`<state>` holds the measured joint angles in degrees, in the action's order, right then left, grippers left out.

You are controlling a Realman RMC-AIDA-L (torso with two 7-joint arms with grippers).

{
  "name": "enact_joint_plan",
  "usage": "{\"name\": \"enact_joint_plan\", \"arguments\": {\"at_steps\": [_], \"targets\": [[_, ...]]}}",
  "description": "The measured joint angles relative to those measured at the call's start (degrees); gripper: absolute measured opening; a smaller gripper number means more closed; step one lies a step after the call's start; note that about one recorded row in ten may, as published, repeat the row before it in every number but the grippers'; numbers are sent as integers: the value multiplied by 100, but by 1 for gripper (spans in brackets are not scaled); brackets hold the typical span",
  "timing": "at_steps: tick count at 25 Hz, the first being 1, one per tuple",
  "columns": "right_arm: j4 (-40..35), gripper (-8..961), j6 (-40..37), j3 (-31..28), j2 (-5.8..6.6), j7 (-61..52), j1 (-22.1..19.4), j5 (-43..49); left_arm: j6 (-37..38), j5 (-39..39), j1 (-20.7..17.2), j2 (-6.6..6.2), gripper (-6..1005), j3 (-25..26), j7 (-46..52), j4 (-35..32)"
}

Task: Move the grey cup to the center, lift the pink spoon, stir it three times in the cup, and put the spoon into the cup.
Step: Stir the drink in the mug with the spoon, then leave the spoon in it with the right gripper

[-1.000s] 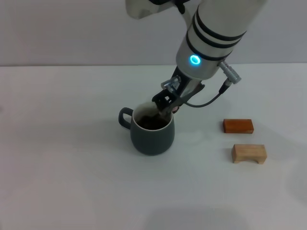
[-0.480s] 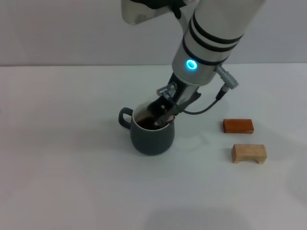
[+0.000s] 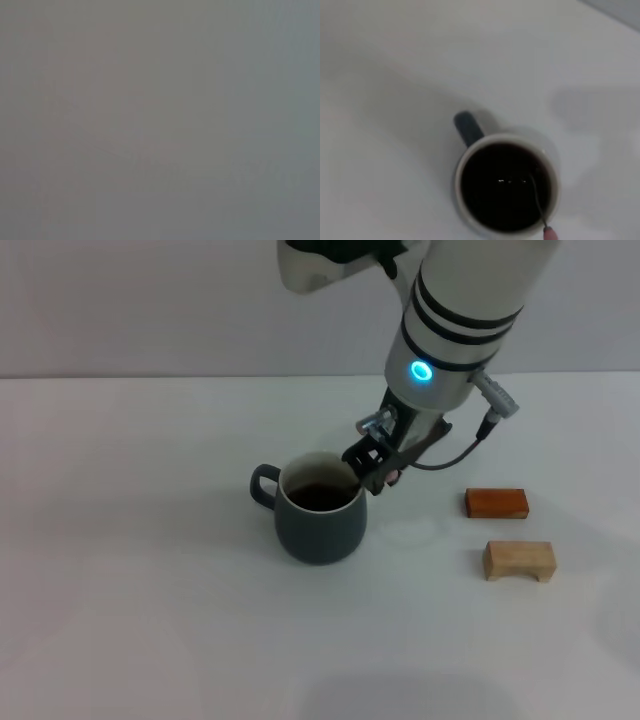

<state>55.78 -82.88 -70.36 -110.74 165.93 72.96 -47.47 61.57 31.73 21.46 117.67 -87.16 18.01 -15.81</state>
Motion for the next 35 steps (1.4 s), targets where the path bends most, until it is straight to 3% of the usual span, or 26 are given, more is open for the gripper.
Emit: {"name": "enact_joint_plan", "arguments": {"at_steps": [7,14,23,29,35], "targets": [[324,128,10,-11,64,5,21,-390,0,0,28,2,12,-2,1,5],[-90,129,274,-27,30,2,54,134,0,1,26,2,12,-2,1,8],[156,129,-9,-30,15,1,146,-388,4,0,19,2,12,-1,2,8],[-33,129,327,-77,-1,-14,132,26,8,-1,28,2,12,-2,7,9],[-136,129,165,-117,-15,-17,159,65,9,0,33,-4,12,28,9,8]]}}
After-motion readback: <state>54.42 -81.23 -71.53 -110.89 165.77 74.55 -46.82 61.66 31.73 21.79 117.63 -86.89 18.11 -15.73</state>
